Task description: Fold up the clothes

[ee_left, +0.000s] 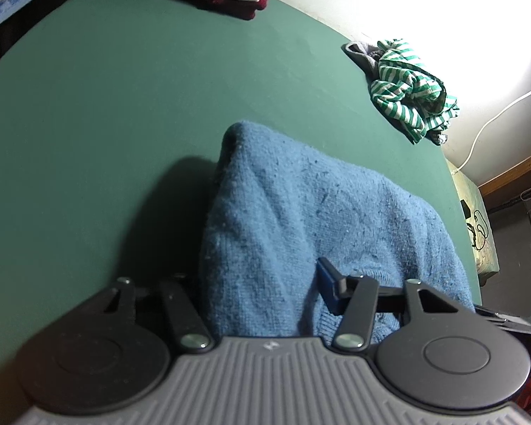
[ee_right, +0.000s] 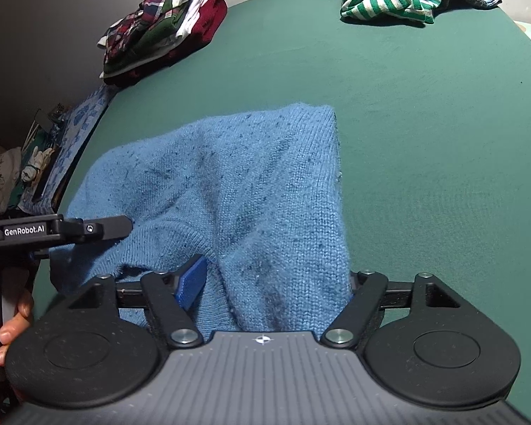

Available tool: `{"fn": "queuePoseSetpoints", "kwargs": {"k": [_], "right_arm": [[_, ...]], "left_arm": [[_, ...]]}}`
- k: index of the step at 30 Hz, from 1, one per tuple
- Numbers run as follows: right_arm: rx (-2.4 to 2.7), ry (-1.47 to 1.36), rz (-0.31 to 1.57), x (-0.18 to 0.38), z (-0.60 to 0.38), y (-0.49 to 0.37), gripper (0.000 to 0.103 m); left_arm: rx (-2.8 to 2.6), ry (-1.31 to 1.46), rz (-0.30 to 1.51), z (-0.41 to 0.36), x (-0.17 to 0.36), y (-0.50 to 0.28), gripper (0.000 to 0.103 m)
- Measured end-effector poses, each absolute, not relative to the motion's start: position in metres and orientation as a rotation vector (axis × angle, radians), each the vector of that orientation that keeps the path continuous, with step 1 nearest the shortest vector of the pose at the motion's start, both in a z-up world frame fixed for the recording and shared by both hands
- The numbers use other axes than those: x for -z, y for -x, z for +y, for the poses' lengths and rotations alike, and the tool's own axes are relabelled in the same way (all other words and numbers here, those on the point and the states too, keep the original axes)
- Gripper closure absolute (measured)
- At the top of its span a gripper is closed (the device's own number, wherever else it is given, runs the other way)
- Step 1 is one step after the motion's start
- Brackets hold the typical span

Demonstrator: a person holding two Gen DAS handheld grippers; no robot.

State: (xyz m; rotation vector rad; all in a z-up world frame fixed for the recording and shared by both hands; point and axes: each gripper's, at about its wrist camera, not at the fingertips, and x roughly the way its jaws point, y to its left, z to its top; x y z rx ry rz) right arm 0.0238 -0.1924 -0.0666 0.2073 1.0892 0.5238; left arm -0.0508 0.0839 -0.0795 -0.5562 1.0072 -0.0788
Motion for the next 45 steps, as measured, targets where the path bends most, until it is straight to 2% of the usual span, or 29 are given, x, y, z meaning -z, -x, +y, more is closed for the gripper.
{"fn": "queuePoseSetpoints", "kwargs": {"k": [5, 6, 8, 11, 14, 18, 21, 25, 28, 30, 34, 41, 45], "right_arm": [[-0.508, -0.231, 1.094, 0.067, -0.192, -0.027, 0.025], [-0.501, -0.233, 1.098, 0.066, -0.193, -0.028, 0.028], [-0.492, -0.254, 1.110, 0.066, -0.197, -0.030, 0.042], [-0.491, -0.340, 1.140, 0.070, -0.209, -0.033, 0.047], [-0.491, -0.378, 1.145, 0.071, -0.212, -0.033, 0.042], [-0.495, -0.390, 1.137, 0.070, -0.206, -0.030, 0.028], [-0.479, -0.377, 1.135, 0.068, -0.202, -0.030, 0.028], [-0.447, -0.379, 1.152, 0.069, -0.207, -0.034, 0.051], [-0.450, -0.364, 1.156, 0.069, -0.207, -0.034, 0.055], [-0.453, -0.355, 1.158, 0.069, -0.207, -0.034, 0.055], [-0.461, -0.326, 1.156, 0.068, -0.205, -0.034, 0.053], [-0.481, -0.213, 1.088, 0.067, -0.190, -0.024, 0.038], [-0.481, -0.227, 1.072, 0.069, -0.192, -0.023, 0.037]], "left_arm": [[0.078, 0.541, 1.005, 0.083, 0.080, 0.051, 0.046], [0.078, 0.539, 1.005, 0.083, 0.080, 0.051, 0.046], [0.078, 0.534, 1.005, 0.082, 0.080, 0.051, 0.046], [0.078, 0.527, 1.004, 0.082, 0.080, 0.050, 0.044], [0.078, 0.512, 1.004, 0.082, 0.080, 0.050, 0.041], [0.083, 0.492, 1.000, 0.081, 0.080, 0.051, 0.039], [0.086, 0.475, 0.996, 0.079, 0.080, 0.052, 0.039], [0.091, 0.457, 0.995, 0.077, 0.080, 0.052, 0.040], [0.097, 0.454, 0.991, 0.076, 0.078, 0.053, 0.045], [0.097, 0.452, 0.986, 0.075, 0.077, 0.053, 0.048], [0.083, 0.443, 0.984, 0.071, 0.075, 0.052, 0.049], [0.075, 0.420, 0.980, 0.069, 0.075, 0.053, 0.049], [0.065, 0.401, 0.976, 0.068, 0.075, 0.055, 0.045]]}}
